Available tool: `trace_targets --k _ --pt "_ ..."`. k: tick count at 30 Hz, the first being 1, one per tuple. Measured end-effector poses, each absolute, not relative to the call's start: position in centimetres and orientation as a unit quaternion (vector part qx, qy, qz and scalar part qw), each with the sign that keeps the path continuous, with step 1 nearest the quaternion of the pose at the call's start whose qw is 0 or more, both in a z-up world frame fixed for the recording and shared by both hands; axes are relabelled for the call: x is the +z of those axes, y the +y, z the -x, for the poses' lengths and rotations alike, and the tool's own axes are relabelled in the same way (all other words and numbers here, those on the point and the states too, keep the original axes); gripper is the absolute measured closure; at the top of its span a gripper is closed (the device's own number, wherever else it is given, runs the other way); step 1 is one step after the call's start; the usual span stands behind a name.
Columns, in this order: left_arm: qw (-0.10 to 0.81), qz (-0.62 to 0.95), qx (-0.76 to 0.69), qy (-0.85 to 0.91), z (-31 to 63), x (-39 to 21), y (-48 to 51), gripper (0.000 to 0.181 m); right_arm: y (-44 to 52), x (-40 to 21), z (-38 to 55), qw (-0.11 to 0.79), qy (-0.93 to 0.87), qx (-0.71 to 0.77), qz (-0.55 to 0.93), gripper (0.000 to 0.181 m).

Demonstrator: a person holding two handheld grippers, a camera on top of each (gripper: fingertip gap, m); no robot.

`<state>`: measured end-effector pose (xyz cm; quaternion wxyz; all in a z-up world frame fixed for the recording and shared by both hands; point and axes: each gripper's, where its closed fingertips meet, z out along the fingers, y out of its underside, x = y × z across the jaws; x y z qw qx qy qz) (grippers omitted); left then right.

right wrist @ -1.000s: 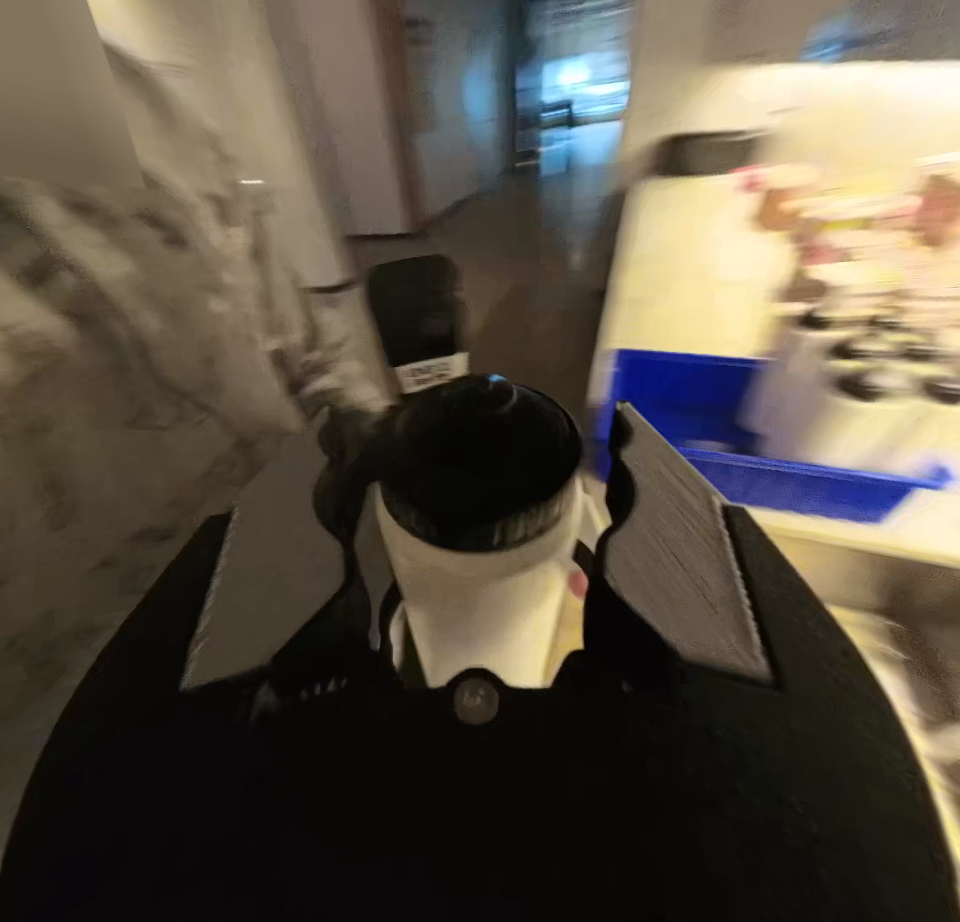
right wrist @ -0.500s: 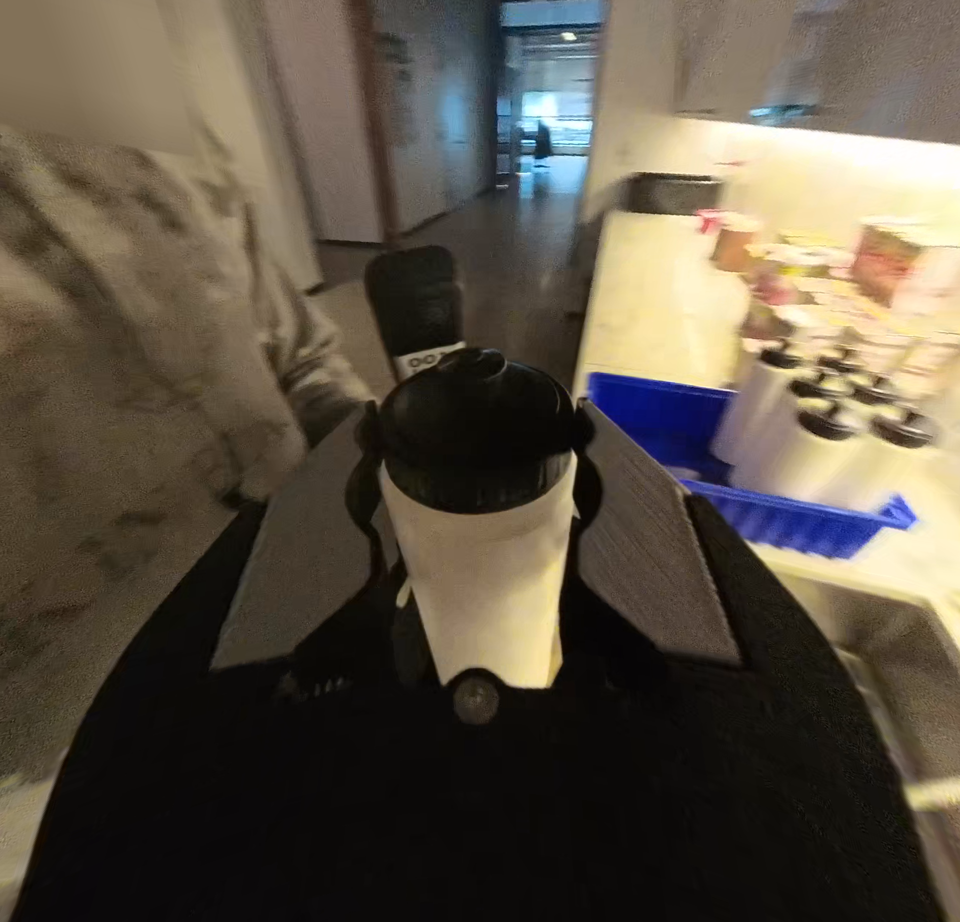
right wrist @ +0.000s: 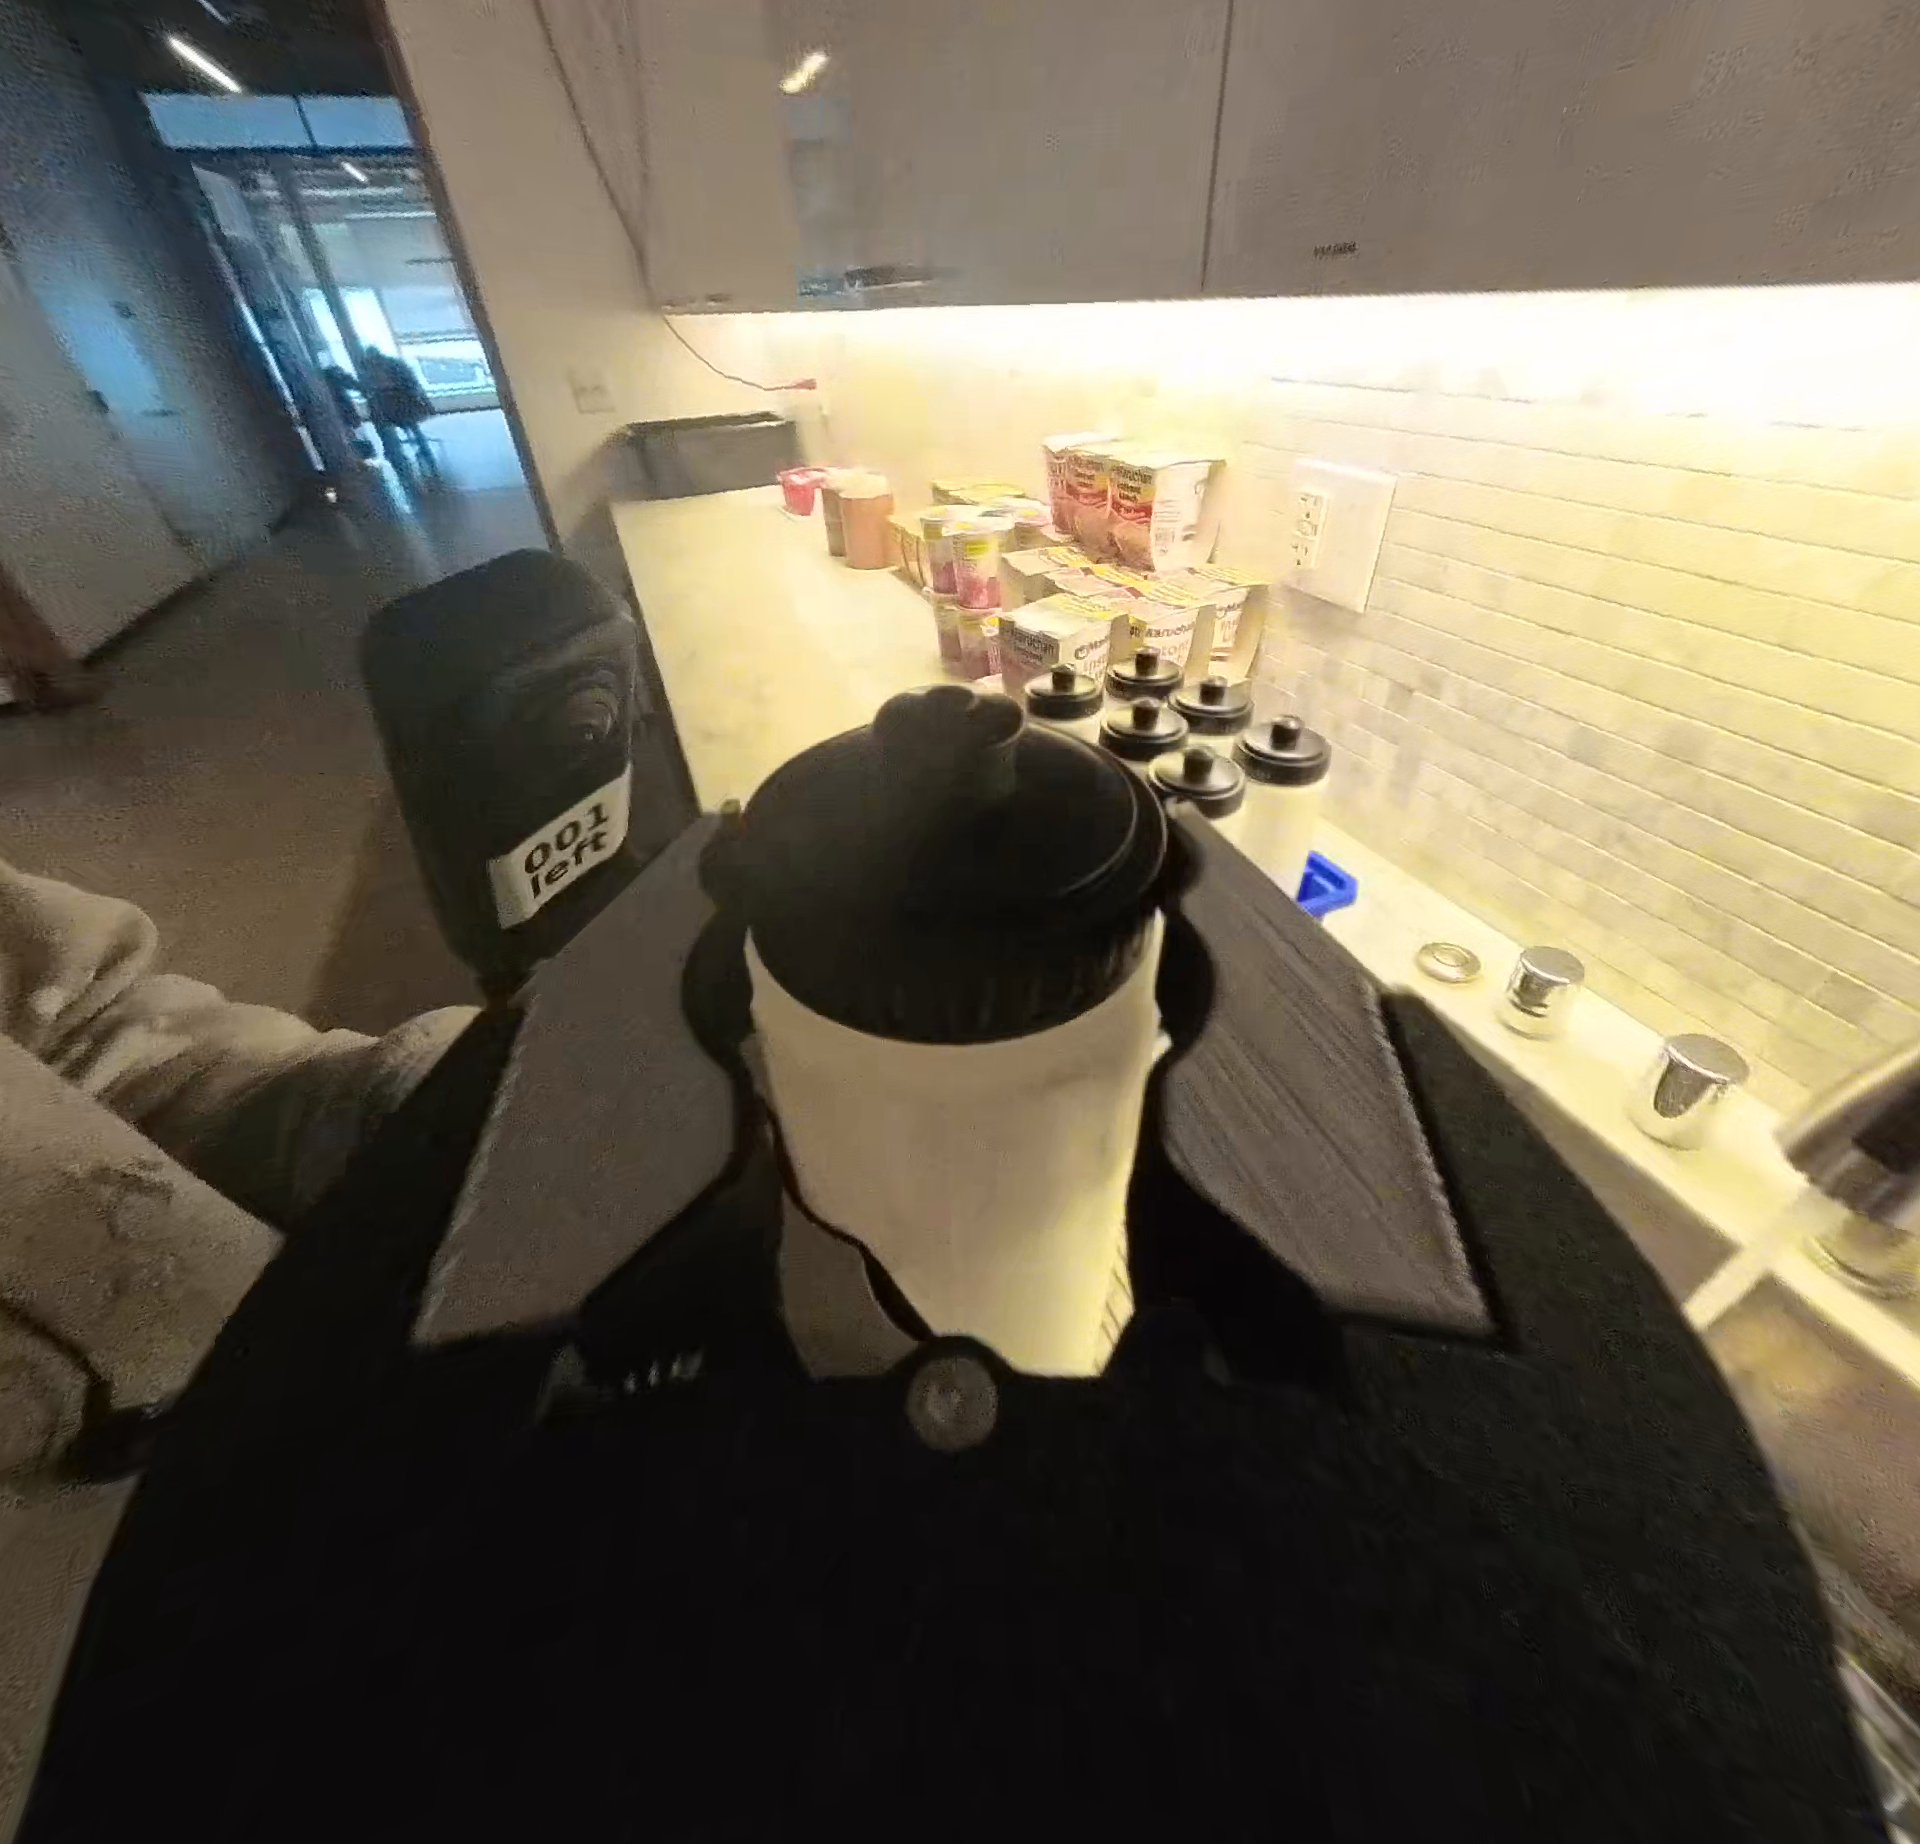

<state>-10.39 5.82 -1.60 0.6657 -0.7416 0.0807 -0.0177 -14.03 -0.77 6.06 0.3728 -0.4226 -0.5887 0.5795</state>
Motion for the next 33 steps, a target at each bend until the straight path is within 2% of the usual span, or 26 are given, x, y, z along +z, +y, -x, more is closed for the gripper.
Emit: trace_targets --k 2,4,8,10,13,14,15,18,22,23,24,27,33 --pt "0.665 0.741 -0.027 0.088 11.2 -1.5 5.0 0.076 -1.9 6.0 14.9 0.368 -0.613 0.575 0.398 0.104" --pt "0.660 0.740 -0.054 0.118 11.6 -1.8 3.9 0.076 -3.5 5.8 15.0 0.322 -0.675 0.575 0.332 0.104" --pt "0.647 0.707 -0.189 0.213 8.5 -1.4 0.6 0.076 -6.8 6.0 12.7 0.117 -0.740 0.636 0.185 0.103" --pt "0.646 0.692 -0.236 0.220 7.9 -1.0 -0.5 0.075 -7.4 6.1 12.8 0.066 -0.740 0.649 0.167 0.103" --pt "0.656 0.696 -0.217 0.193 9.8 -1.1 -0.6 0.076 -7.7 6.0 15.1 0.097 -0.710 0.665 0.210 0.102" --pt "0.660 0.699 -0.209 0.180 10.6 -1.2 -0.6 0.076 -7.4 5.9 16.1 0.129 -0.697 0.663 0.241 0.096" --pt "0.664 0.703 -0.192 0.166 11.6 -1.4 -0.5 0.076 -7.2 5.8 16.8 0.167 -0.687 0.655 0.267 0.081" --pt "0.665 0.722 -0.133 0.137 14.2 -2.3 -0.3 0.076 -6.4 5.3 18.4 0.299 -0.654 0.604 0.343 0.075" --pt "0.664 0.732 -0.086 0.123 15.7 -3.0 0.0 0.076 -5.7 4.2 20.1 0.381 -0.596 0.552 0.442 0.086" --pt "0.664 0.733 -0.079 0.123 15.8 -3.1 0.2 0.076 -5.6 4.4 20.2 0.399 -0.583 0.551 0.444 0.101" --pt "0.665 0.733 -0.072 0.124 15.8 -3.0 0.3 0.076 -5.7 4.7 20.2 0.414 -0.577 0.554 0.435 0.103" --pt "0.668 0.726 -0.089 0.136 15.4 -2.6 0.1 0.076 -6.4 4.9 19.7 0.386 -0.622 0.556 0.393 0.104" --pt "0.654 0.690 -0.216 0.221 10.8 -1.3 -2.1 0.076 -8.9 6.0 15.3 0.148 -0.716 0.649 0.211 0.104"
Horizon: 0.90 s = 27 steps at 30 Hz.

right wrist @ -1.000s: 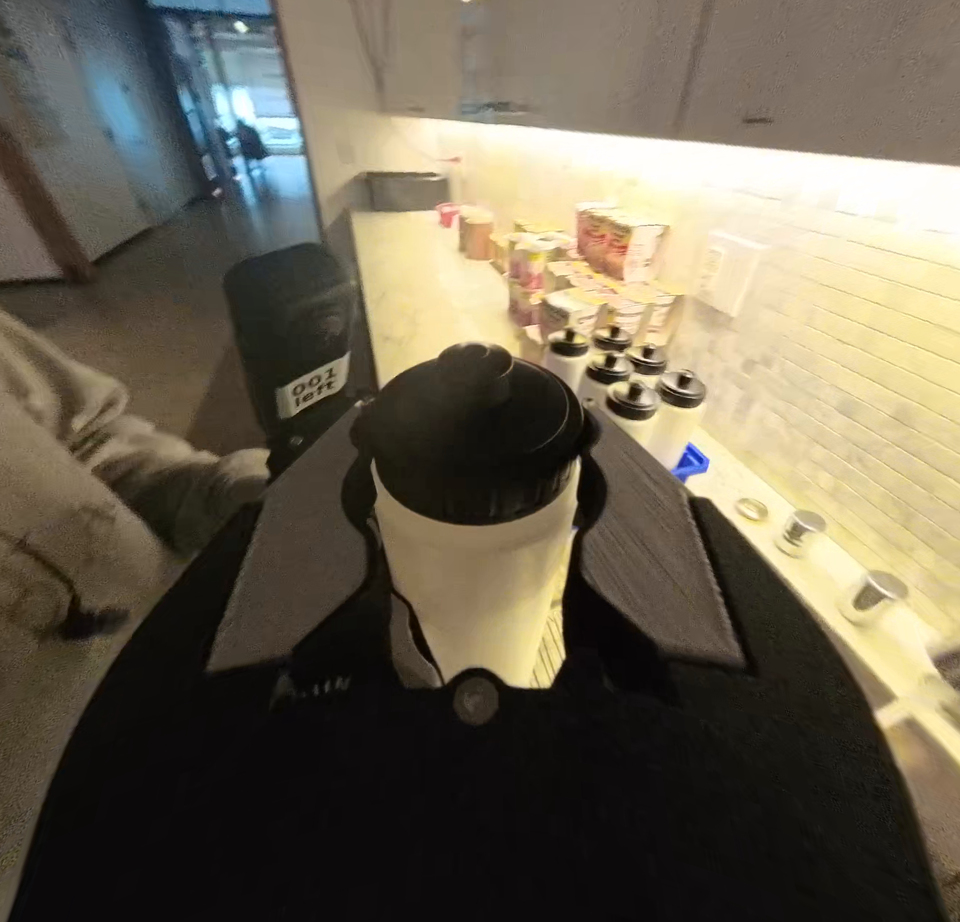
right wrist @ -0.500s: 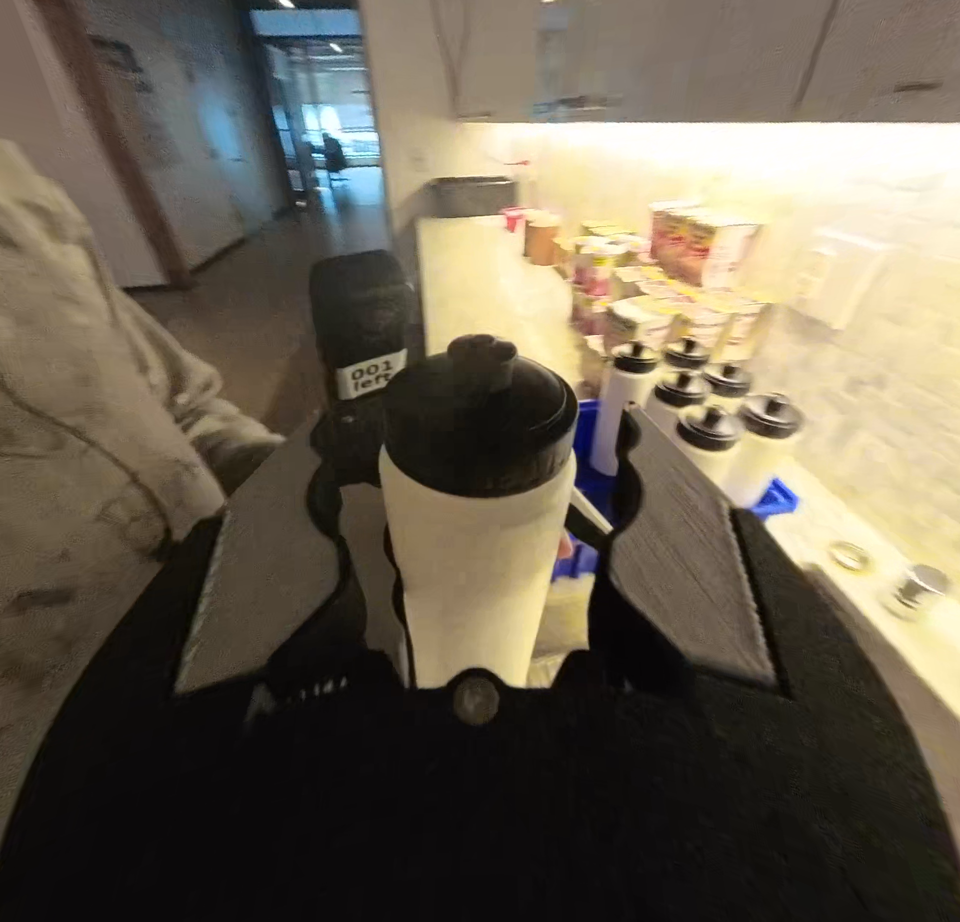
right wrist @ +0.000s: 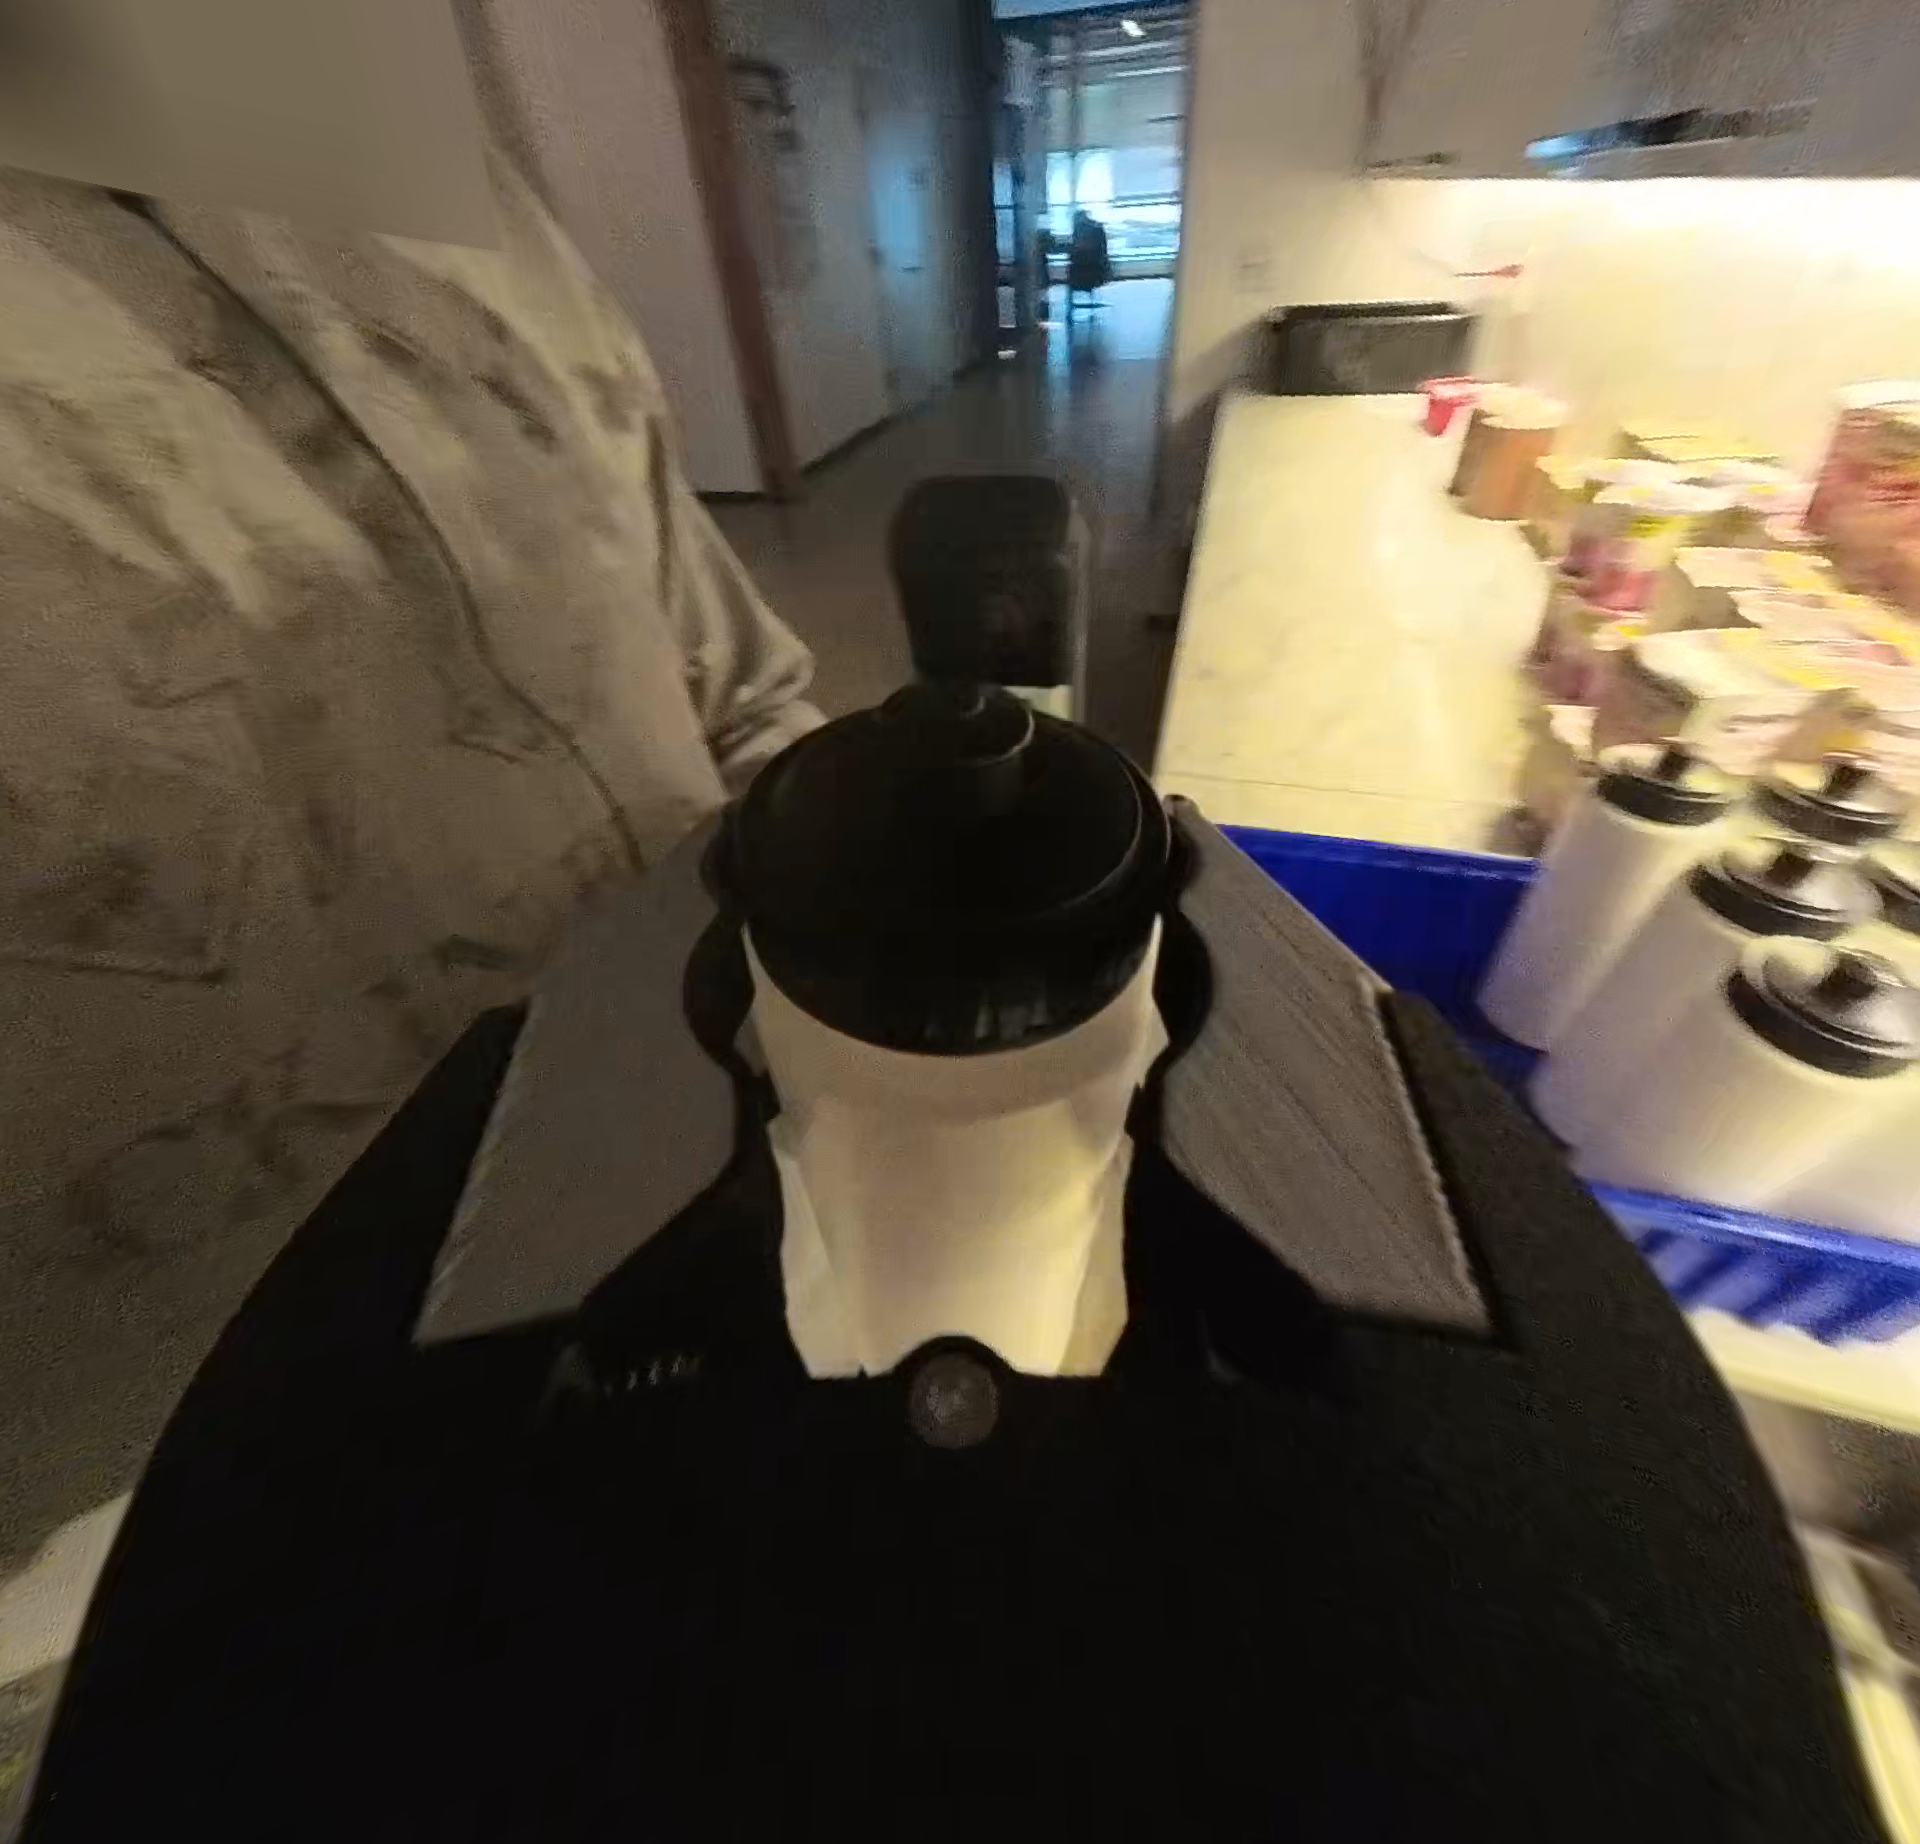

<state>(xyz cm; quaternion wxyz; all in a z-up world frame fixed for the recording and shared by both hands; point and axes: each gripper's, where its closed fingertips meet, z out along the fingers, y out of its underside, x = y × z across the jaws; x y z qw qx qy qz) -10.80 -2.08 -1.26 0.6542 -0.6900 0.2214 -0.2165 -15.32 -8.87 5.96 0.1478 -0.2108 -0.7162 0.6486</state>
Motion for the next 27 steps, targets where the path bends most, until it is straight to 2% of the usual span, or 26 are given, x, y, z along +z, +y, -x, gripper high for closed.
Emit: trace_targets --k 4,7,8,10,13,17,19,21,25,27 --pt "0.631 0.668 -0.301 0.256 8.5 -0.7 -3.5 0.076 -9.8 6.3 13.8 0.063 -0.732 0.661 0.150 0.104" --pt "0.638 0.665 -0.300 0.247 8.5 -0.5 -3.5 0.076 -9.9 6.4 14.4 0.068 -0.717 0.674 0.163 0.104" --pt "0.646 0.667 -0.290 0.232 9.0 -0.4 -3.2 0.076 -9.6 6.5 15.2 0.090 -0.705 0.678 0.189 0.103" --pt "0.655 0.680 -0.258 0.205 10.5 -0.8 -2.3 0.076 -8.6 6.3 16.6 0.160 -0.686 0.666 0.247 0.084" --pt "0.668 0.700 -0.196 0.161 13.0 -1.2 -1.1 0.076 -6.5 5.6 18.0 0.298 -0.654 0.605 0.342 0.077" --pt "0.674 0.718 -0.109 0.137 14.8 -2.0 0.3 0.076 -4.8 5.5 18.8 0.408 -0.569 0.550 0.456 0.089" --pt "0.679 0.717 -0.083 0.132 14.9 -1.9 0.7 0.076 -4.8 5.8 18.9 0.427 -0.551 0.542 0.470 0.104" --pt "0.683 0.715 -0.070 0.128 15.1 -1.6 1.0 0.076 -4.9 6.0 18.9 0.441 -0.578 0.522 0.446 0.104" --pt "0.685 0.695 -0.114 0.186 13.1 -1.0 0.0 0.076 -7.2 6.4 16.7 0.319 -0.687 0.584 0.292 0.104" --pt "0.673 0.679 -0.181 0.231 10.6 -0.6 -1.3 0.075 -8.3 7.0 14.4 0.196 -0.704 0.648 0.214 0.104"
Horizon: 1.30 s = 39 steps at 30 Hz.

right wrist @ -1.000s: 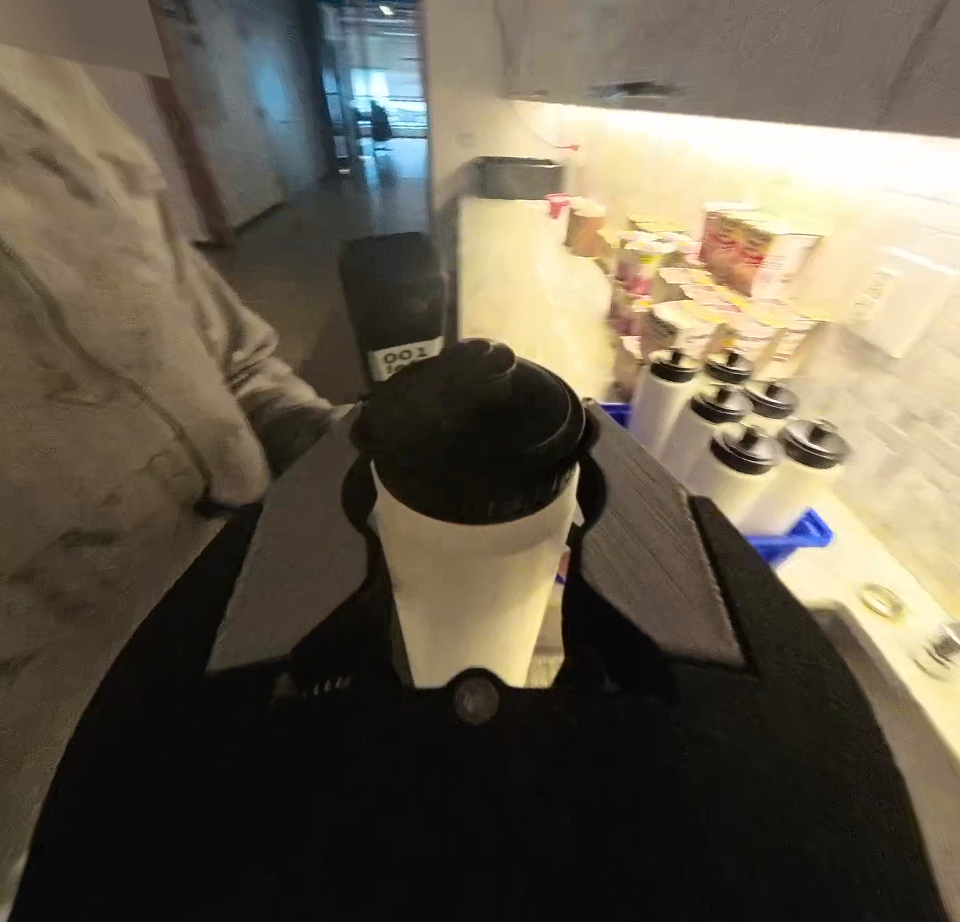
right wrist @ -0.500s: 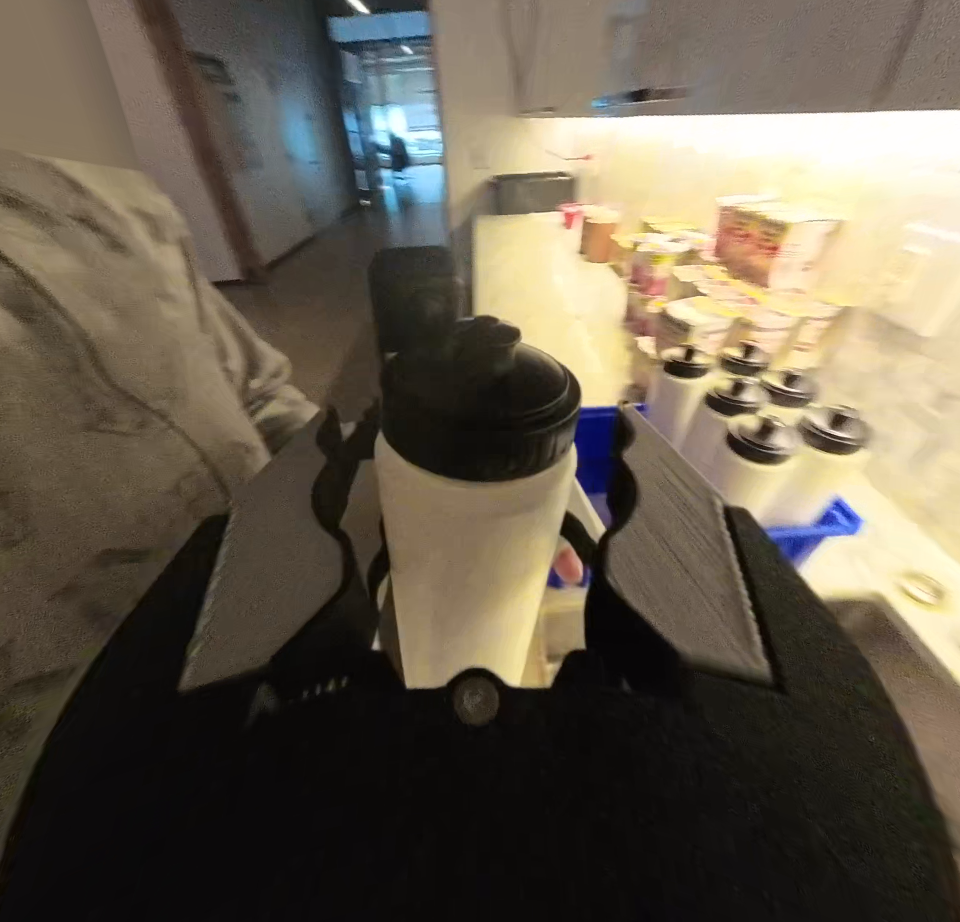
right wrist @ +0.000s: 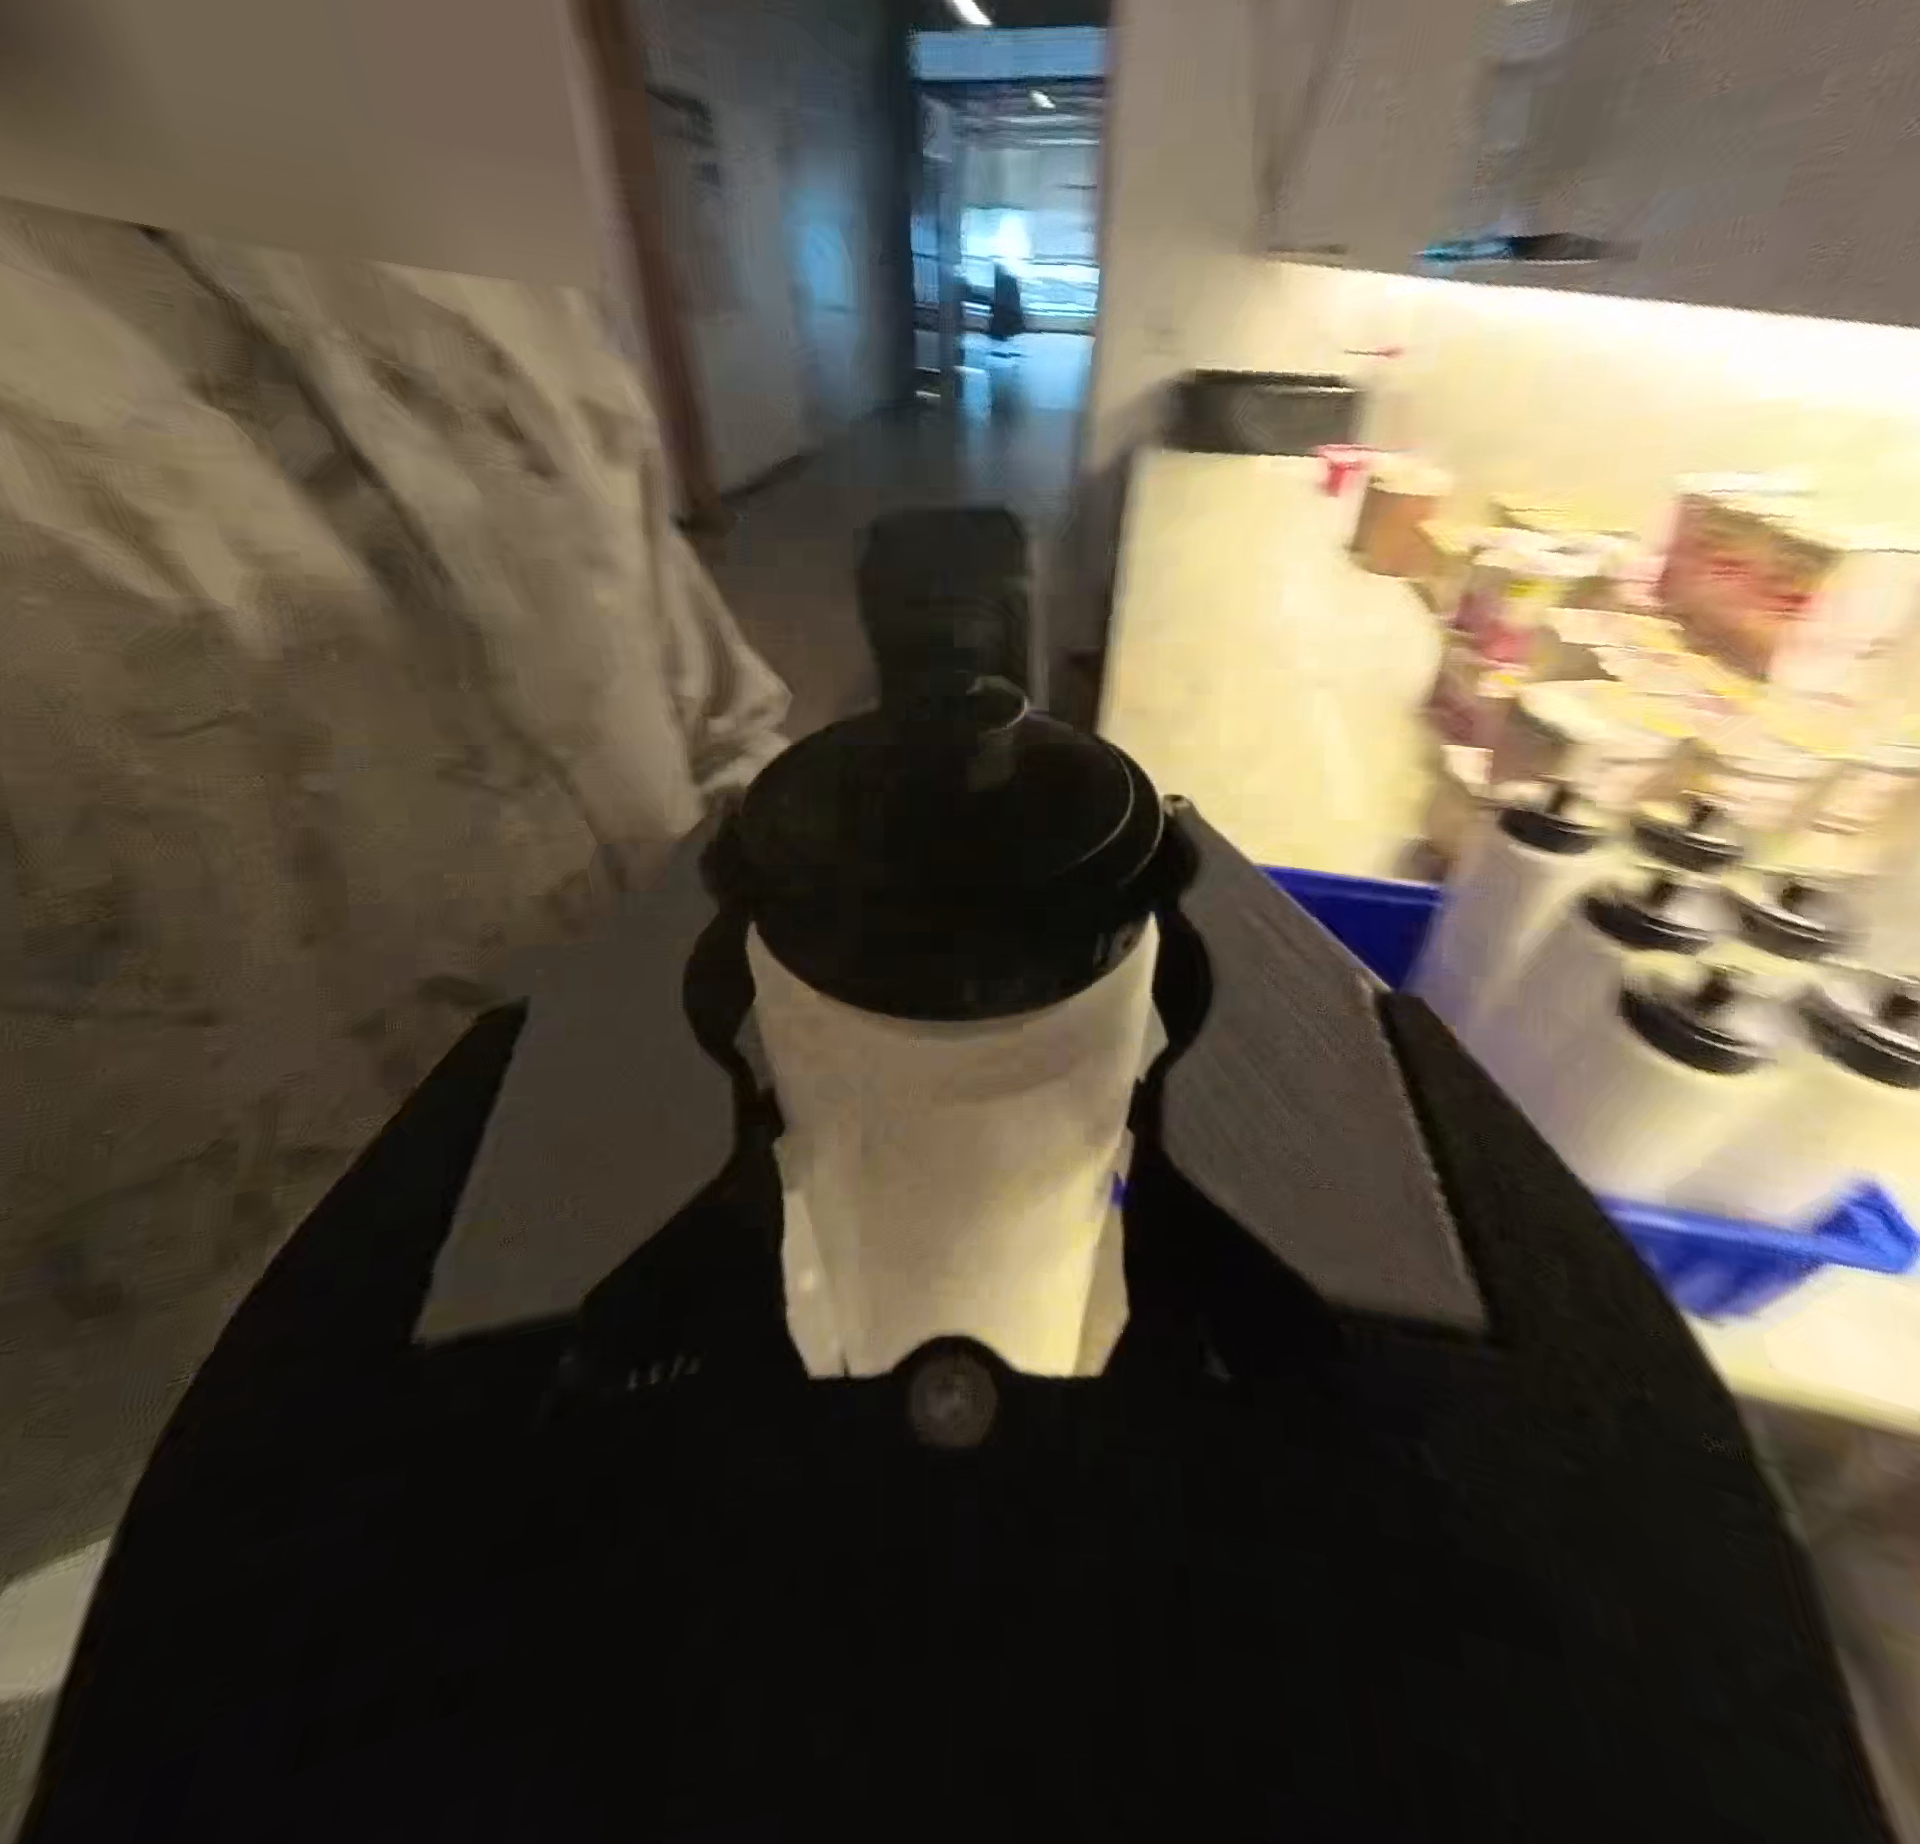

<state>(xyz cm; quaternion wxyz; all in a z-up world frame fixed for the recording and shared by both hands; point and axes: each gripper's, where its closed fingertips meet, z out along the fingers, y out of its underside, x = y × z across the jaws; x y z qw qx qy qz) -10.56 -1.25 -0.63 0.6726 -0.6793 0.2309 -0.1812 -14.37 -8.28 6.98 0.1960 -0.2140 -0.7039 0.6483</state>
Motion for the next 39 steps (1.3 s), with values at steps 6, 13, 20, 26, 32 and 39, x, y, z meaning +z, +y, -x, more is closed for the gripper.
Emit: trace_targets --k 6,13,20,26,32,39 --pt "0.645 0.643 -0.306 0.278 6.7 0.3 -4.0 0.076 -10.1 7.9 11.4 0.016 -0.698 0.710 0.097 0.104" --pt "0.592 0.627 -0.395 0.315 4.8 -0.5 -6.4 0.077 -10.3 9.2 10.5 -0.005 -0.663 0.746 0.063 0.104" --pt "0.632 0.651 -0.329 0.261 7.1 -0.7 -3.4 0.076 -6.7 12.3 11.6 0.158 -0.630 0.748 0.134 0.104" --pt "0.660 0.695 -0.226 0.175 11.5 -2.7 -0.7 0.076 -1.4 8.0 11.8 0.279 -0.529 0.745 0.295 0.104" --pt "0.649 0.745 -0.124 0.090 16.4 -7.1 1.5 0.075 6.5 1.6 8.8 0.396 -0.425 0.666 0.469 0.104" --pt "0.595 0.801 -0.052 0.034 19.4 -13.3 5.4 0.075 14.0 -1.4 2.7 0.456 -0.359 0.602 0.550 0.103"
